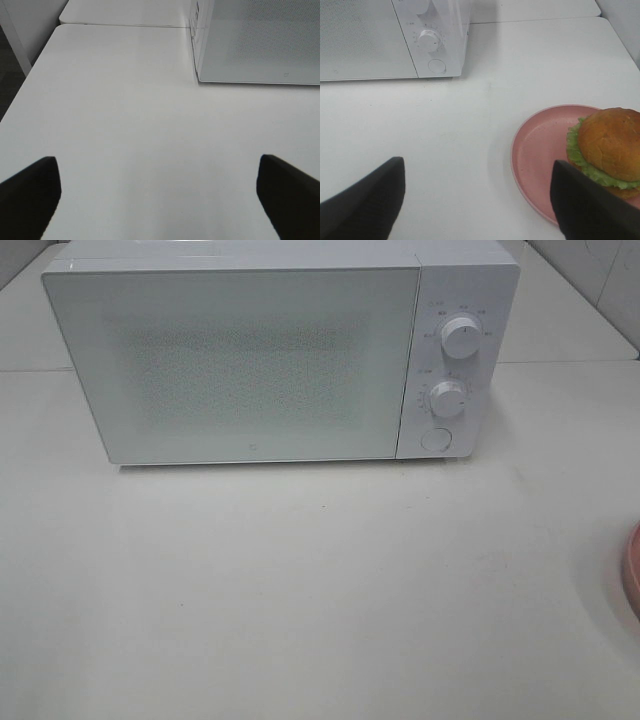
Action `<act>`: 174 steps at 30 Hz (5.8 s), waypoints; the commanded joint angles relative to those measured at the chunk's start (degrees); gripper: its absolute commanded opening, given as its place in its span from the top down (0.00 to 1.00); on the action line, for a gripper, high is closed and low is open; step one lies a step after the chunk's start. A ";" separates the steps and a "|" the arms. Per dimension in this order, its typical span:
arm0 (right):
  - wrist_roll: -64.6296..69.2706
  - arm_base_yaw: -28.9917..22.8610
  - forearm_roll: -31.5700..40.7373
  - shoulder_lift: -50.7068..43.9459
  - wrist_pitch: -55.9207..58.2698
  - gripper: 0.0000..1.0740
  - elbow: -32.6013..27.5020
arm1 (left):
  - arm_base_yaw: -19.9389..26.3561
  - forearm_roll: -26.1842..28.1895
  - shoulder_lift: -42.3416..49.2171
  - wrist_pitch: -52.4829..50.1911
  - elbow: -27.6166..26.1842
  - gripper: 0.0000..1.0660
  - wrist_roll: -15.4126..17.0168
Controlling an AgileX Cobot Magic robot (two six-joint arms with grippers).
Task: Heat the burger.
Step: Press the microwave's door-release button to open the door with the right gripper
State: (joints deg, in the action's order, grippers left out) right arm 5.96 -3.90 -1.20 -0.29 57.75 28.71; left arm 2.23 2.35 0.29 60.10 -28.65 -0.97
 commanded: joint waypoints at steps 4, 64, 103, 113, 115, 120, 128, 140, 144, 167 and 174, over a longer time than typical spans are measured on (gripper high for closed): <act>-0.23 0.29 -0.11 -1.55 -0.40 0.30 -0.11 | -0.29 0.57 1.55 -0.69 0.29 0.05 -0.06; 0.06 0.29 0.74 35.64 -36.50 0.33 3.21 | -0.29 0.57 1.55 -0.69 0.29 0.05 -0.06; 10.49 -11.86 1.20 62.28 -78.84 0.35 -8.88 | -0.29 0.57 1.55 -0.69 0.29 0.05 -0.06; 15.13 -18.45 6.42 69.79 -82.56 0.35 -9.45 | -0.29 0.57 1.55 -0.69 0.29 0.05 -0.06; 17.65 -18.62 7.85 71.16 -83.71 0.36 -9.45 | -0.29 0.57 1.55 -0.69 0.29 0.05 -0.06; 30.65 -18.96 8.94 74.26 -86.52 0.43 -9.45 | -0.29 0.57 1.55 -0.69 0.29 0.05 -0.06; 55.46 -18.96 8.71 78.90 -91.33 0.68 -9.45 | -0.29 0.57 1.55 -0.69 0.29 0.06 -0.06; 76.15 -18.96 11.12 87.83 -100.21 1.00 -9.45 | -0.29 0.57 1.55 -0.69 0.29 0.06 -0.06; 75.86 -19.08 15.76 90.01 -103.99 1.00 -9.45 | -0.29 0.57 1.55 -0.69 0.29 0.06 -0.06; 64.92 -27.67 36.84 94.71 -106.91 1.00 -5.50 | -0.29 0.57 1.55 -0.69 0.29 0.06 -0.06; 67.32 -27.67 36.73 100.55 -107.20 1.00 -1.78 | -0.29 0.57 1.55 -0.69 0.29 0.06 -0.06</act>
State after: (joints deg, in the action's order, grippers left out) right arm 73.11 -31.34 35.81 98.84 -49.05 25.32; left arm 2.23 2.41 0.29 60.10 -28.65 -0.97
